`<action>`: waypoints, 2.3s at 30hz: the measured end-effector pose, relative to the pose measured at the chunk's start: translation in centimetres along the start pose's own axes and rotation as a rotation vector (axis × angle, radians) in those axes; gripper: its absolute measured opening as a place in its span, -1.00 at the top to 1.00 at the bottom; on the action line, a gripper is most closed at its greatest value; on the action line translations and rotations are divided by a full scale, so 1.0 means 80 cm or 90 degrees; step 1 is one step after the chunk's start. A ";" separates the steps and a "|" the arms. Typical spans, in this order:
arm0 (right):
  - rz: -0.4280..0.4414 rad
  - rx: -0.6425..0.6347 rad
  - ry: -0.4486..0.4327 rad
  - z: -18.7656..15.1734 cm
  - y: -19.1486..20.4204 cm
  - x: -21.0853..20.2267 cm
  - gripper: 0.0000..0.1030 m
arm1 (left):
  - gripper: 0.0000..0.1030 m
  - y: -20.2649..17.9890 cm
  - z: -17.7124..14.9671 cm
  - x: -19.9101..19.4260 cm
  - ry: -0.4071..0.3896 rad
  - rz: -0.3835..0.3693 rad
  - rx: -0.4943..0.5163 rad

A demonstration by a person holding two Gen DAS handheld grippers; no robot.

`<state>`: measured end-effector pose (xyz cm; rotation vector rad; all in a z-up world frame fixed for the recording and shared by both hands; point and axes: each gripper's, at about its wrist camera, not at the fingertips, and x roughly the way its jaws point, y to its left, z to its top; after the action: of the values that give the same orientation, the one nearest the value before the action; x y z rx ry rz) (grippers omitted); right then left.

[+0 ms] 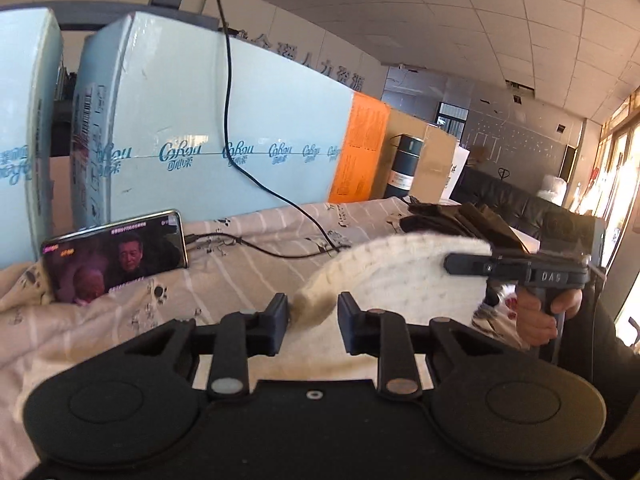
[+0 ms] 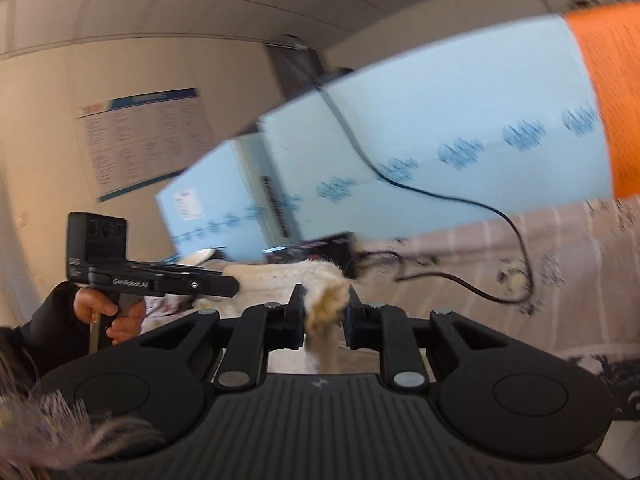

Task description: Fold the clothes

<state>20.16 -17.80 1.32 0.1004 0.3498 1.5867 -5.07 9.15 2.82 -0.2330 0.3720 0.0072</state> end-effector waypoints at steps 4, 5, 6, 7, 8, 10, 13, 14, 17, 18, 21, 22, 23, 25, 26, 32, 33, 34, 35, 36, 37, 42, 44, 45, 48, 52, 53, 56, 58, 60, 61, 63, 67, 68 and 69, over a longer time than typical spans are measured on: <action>0.048 -0.083 0.023 -0.007 0.048 -0.021 0.71 | 0.45 -0.014 -0.028 -0.039 -0.002 0.018 0.000; 0.053 -0.102 0.039 -0.012 0.061 -0.026 0.72 | 0.45 -0.015 -0.034 -0.047 -0.002 0.023 -0.004; 0.059 -0.122 0.055 -0.017 0.073 -0.030 0.72 | 0.45 -0.016 -0.041 -0.052 0.003 0.028 -0.015; 0.064 -0.130 0.077 -0.024 0.080 -0.032 0.72 | 0.45 -0.017 -0.048 -0.058 0.008 0.033 -0.027; 0.069 -0.136 0.100 -0.031 0.085 -0.034 0.72 | 0.45 -0.019 -0.055 -0.060 0.020 0.036 -0.042; 0.065 -0.146 0.149 -0.045 0.092 -0.035 0.72 | 0.45 -0.024 -0.065 -0.062 0.052 0.039 -0.061; 0.040 -0.154 0.195 -0.061 0.092 -0.033 0.71 | 0.42 -0.035 -0.062 -0.074 0.029 0.022 -0.075; 0.036 -0.159 0.194 -0.061 0.094 -0.034 0.71 | 0.34 -0.039 -0.060 -0.081 0.007 0.006 -0.083; 0.027 -0.175 0.193 -0.062 0.101 -0.036 0.66 | -0.10 -0.049 -0.048 -0.080 -0.066 -0.024 -0.120; 0.027 -0.177 0.194 -0.063 0.103 -0.036 0.65 | -0.13 -0.054 -0.046 -0.075 -0.079 -0.023 -0.128; 0.020 -0.169 0.189 -0.066 0.106 -0.043 0.59 | -0.15 -0.064 -0.050 -0.035 -0.016 -0.009 -0.125; 0.016 -0.161 0.184 -0.066 0.108 -0.048 0.53 | -0.16 -0.064 -0.056 -0.021 0.026 -0.010 -0.130; 0.012 -0.154 0.179 -0.065 0.109 -0.054 0.45 | -0.22 -0.064 -0.062 -0.015 0.037 -0.011 -0.125; 0.007 -0.141 0.159 -0.061 0.113 -0.066 0.28 | -0.25 -0.064 -0.074 -0.005 0.059 -0.011 -0.114; 0.006 -0.135 0.144 -0.057 0.116 -0.072 0.22 | -0.29 -0.065 -0.074 -0.008 0.057 -0.014 -0.114; 0.001 -0.122 0.073 -0.026 0.136 -0.068 -0.06 | -0.52 -0.053 -0.065 -0.071 -0.052 0.031 -0.161; 0.007 -0.115 0.067 -0.025 0.138 -0.062 -0.08 | -0.54 -0.044 -0.068 -0.085 -0.073 0.057 -0.181; 0.013 -0.107 0.061 -0.024 0.139 -0.056 -0.14 | -0.56 -0.036 -0.070 -0.100 -0.093 0.084 -0.201; 0.020 -0.098 0.064 -0.024 0.139 -0.047 -0.20 | -0.56 -0.025 -0.073 -0.113 -0.108 0.112 -0.231; 0.027 -0.089 0.067 -0.024 0.140 -0.039 -0.20 | -0.56 -0.016 -0.076 -0.125 -0.118 0.140 -0.259; 0.035 -0.080 0.071 -0.025 0.140 -0.030 -0.20 | -0.57 -0.007 -0.080 -0.133 -0.119 0.160 -0.281; 0.066 -0.107 0.153 -0.042 0.150 0.012 -0.20 | -0.61 0.023 -0.100 -0.131 -0.047 0.174 -0.392; 0.064 -0.118 0.179 -0.050 0.153 0.022 -0.20 | -0.62 0.029 -0.106 -0.117 -0.015 0.138 -0.424; 0.059 -0.123 0.189 -0.053 0.153 0.027 -0.20 | -0.63 0.031 -0.106 -0.109 -0.006 0.118 -0.426; 0.060 -0.092 0.191 -0.054 0.141 0.027 -0.20 | -0.62 0.034 -0.102 -0.084 0.015 0.104 -0.429; 0.058 -0.040 0.195 -0.058 0.123 0.026 -0.22 | 0.07 0.027 -0.093 -0.063 0.000 0.119 -0.332; 0.054 -0.040 0.195 -0.060 0.122 0.025 -0.22 | 0.17 0.024 -0.092 -0.060 -0.003 0.120 -0.305; 0.050 -0.036 0.191 -0.061 0.121 0.022 -0.22 | 0.37 0.014 -0.087 -0.069 -0.051 0.111 -0.250; 0.049 -0.031 0.189 -0.061 0.118 0.021 -0.22 | 0.42 0.003 -0.082 -0.078 -0.084 0.089 -0.217; 0.051 -0.027 0.185 -0.061 0.116 0.020 -0.22 | 0.42 -0.008 -0.076 -0.085 -0.111 0.062 -0.178; 0.052 -0.027 0.181 -0.060 0.116 0.019 -0.22 | 0.42 -0.019 -0.071 -0.085 -0.114 0.047 -0.144; 0.052 -0.025 0.173 -0.059 0.115 0.016 -0.22 | 0.42 -0.039 -0.062 -0.084 -0.109 0.009 -0.076; 0.045 -0.021 0.142 -0.054 0.115 0.004 -0.26 | 0.42 -0.073 -0.054 -0.055 -0.039 -0.045 0.062; 0.042 -0.019 0.131 -0.051 0.115 0.000 -0.31 | 0.42 -0.080 -0.054 -0.047 -0.018 -0.050 0.096; 0.046 -0.019 0.119 -0.048 0.117 -0.006 -0.33 | 0.42 -0.080 -0.055 -0.038 0.006 -0.051 0.105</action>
<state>10.15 -18.93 0.38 -0.0594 0.4722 1.6767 -9.18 2.05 1.42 -0.0843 0.3698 -0.1034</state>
